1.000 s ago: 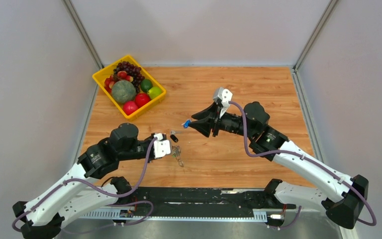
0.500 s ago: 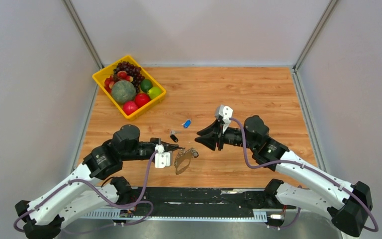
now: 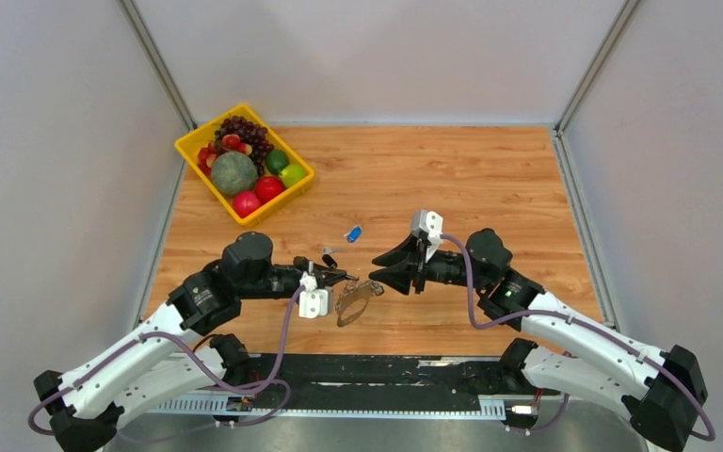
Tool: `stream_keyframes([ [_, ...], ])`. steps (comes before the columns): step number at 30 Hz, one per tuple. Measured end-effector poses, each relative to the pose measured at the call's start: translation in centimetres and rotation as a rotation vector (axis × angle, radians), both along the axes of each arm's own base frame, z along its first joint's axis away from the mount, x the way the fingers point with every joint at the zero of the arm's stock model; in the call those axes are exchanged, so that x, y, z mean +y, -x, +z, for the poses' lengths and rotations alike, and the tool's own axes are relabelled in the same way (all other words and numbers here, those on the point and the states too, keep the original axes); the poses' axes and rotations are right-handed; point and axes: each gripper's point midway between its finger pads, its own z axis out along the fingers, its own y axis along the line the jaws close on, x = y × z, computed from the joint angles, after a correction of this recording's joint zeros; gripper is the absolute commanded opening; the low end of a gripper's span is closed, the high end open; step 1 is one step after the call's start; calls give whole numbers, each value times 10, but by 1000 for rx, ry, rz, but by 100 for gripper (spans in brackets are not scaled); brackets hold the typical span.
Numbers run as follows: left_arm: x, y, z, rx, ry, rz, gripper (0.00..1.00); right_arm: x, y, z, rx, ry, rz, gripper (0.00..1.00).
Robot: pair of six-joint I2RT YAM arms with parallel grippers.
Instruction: Remove the keys from the keyring
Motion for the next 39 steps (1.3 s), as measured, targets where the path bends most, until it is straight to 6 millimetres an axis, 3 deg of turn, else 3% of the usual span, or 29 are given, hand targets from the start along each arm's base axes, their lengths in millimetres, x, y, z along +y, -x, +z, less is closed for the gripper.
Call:
stream_keyframes([
  [12,-4,6,13,-51,45,-54,0,7,16,-12,-27,22,127,41],
  [21,-4,6,16,-61,53,-57,0,12,28,1,-55,-33,211,38],
  [39,-3,8,21,-74,72,-57,0,27,40,-10,-11,-10,258,30],
])
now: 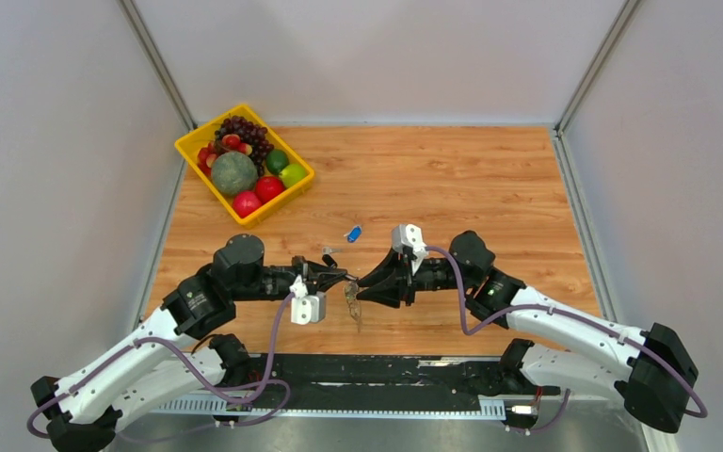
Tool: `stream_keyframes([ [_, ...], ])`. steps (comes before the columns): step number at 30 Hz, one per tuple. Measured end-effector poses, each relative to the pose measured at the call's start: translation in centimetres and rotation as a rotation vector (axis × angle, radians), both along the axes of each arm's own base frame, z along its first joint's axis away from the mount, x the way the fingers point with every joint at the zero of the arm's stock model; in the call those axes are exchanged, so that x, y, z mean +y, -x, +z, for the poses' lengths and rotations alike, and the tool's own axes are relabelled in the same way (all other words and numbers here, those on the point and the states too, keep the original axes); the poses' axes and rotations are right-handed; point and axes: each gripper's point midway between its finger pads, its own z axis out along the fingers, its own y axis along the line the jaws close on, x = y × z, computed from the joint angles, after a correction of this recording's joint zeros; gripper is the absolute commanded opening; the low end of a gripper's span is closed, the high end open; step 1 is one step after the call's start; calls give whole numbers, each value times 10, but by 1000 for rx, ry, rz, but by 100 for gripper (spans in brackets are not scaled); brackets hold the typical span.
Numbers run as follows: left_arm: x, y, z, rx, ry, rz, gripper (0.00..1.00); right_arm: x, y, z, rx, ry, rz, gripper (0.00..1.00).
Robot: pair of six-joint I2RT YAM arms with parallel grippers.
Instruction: Remove the keys from the keyring
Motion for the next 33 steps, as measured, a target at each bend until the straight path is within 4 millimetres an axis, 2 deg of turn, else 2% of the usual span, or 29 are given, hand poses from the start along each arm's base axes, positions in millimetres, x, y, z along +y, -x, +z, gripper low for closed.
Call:
stream_keyframes([
  [4,0,0,-2,3,-2,-3,0,2,0,2,-2,-2,-7,28],
  [8,-1,1,-3,4,-2,-7,0,2,-2,3,-4,-5,-14,14],
  [11,-1,1,-3,4,-1,-8,0,3,-2,7,-10,-12,-16,12],
  [15,-1,1,-2,1,3,-10,0,4,-2,9,-11,-15,-18,23],
  [25,-2,1,0,13,14,-5,0,6,-6,6,-4,-7,-35,30],
  [33,-3,1,1,31,27,2,0,6,-7,7,5,-10,-39,30],
])
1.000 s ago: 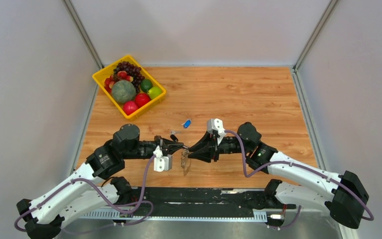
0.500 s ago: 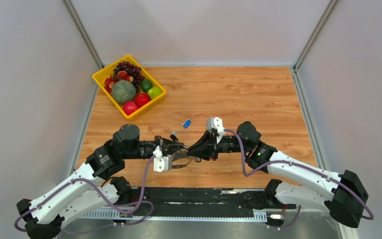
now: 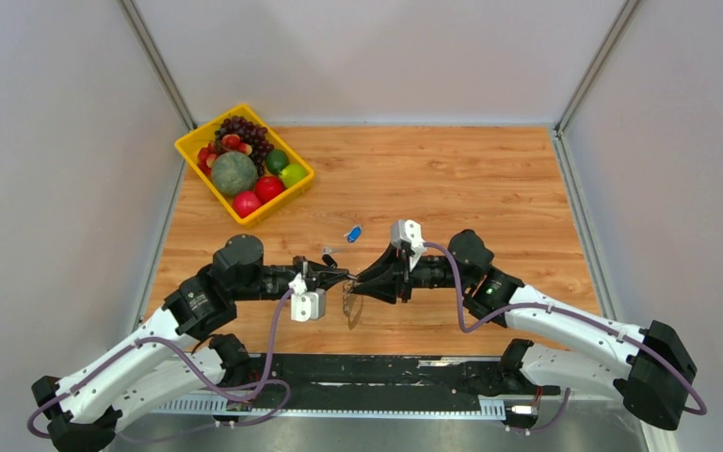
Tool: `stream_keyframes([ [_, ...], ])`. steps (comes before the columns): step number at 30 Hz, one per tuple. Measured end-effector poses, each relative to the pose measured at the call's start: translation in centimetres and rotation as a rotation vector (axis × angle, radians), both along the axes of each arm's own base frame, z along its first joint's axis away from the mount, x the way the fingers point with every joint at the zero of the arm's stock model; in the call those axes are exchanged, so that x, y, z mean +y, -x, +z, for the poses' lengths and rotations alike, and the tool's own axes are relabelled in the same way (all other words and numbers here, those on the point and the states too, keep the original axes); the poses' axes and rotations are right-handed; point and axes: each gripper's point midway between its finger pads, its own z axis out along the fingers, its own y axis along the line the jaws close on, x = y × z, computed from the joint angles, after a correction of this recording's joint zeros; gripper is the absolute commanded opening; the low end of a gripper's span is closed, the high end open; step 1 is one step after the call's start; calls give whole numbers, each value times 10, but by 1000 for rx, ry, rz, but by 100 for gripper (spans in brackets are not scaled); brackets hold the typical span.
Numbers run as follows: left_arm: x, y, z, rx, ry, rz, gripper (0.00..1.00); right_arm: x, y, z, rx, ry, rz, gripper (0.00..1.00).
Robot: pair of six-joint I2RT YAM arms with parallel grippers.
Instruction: Remove the keys from the keyring
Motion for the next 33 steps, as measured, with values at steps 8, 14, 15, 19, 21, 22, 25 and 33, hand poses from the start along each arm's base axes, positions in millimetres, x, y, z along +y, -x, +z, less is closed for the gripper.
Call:
stream_keyframes([
  [8,1,-3,1,22,7,29,0,1,-7,4,3,-14,-44,0],
  [14,3,-6,-1,27,5,53,0,1,-11,3,8,-11,-69,0],
  [15,3,-7,0,26,7,54,0,0,-11,3,7,-11,-72,0],
  [19,3,-5,4,31,26,58,0,-4,-11,9,-2,-20,-92,0],
  [21,3,-5,8,34,47,63,0,-8,-11,14,-11,-29,-104,0],
  [22,3,-5,10,36,58,66,0,-10,-11,16,-17,-35,-110,0],
  [25,4,-4,11,50,75,72,0,-14,-11,23,-30,-54,-129,0],
  [33,2,4,-1,102,67,41,49,-24,-12,29,-47,-86,-172,0],
])
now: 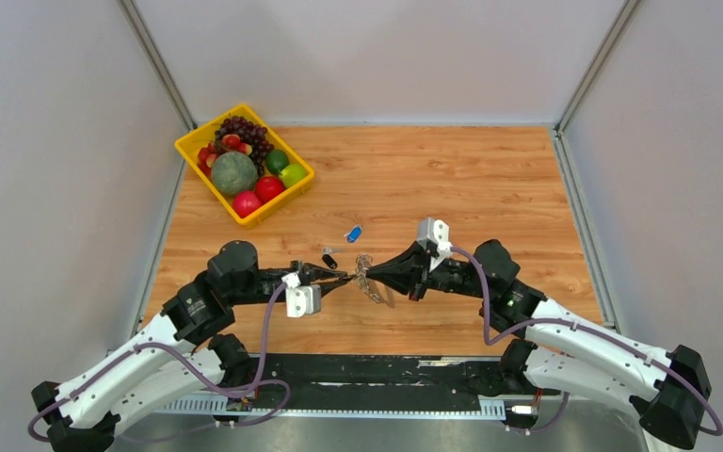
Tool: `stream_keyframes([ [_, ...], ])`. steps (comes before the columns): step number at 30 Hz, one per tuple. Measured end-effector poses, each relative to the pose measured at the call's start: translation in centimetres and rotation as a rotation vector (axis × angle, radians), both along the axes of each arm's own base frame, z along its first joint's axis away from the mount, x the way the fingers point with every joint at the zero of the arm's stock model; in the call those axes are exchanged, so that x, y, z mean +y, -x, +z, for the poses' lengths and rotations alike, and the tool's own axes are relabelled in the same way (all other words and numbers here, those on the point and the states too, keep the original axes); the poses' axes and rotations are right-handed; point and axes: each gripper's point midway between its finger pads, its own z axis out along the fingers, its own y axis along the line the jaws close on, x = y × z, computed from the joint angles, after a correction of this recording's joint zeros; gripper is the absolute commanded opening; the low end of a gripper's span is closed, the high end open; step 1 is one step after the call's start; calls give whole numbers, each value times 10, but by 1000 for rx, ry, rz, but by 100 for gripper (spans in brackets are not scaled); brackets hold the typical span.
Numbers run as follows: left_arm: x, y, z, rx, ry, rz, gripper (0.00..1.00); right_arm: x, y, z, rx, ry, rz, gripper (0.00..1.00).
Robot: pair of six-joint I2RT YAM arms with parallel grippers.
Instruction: Remove the keys from the keyring
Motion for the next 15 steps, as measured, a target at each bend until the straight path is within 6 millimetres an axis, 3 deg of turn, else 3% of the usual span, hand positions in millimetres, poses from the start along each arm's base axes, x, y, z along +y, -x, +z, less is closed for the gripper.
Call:
stream_keyframes([
  [2,0,3,-2,8,-1,-13,68,-1,0,1,-4,-7,-8,0],
  [6,0,8,-9,49,-3,-20,76,-6,-1,14,-33,-51,-25,0],
  [11,2,6,-9,90,9,12,73,-8,3,24,-67,-86,-14,0],
  [15,2,6,-1,109,41,28,54,-7,8,16,-89,-73,14,0],
])
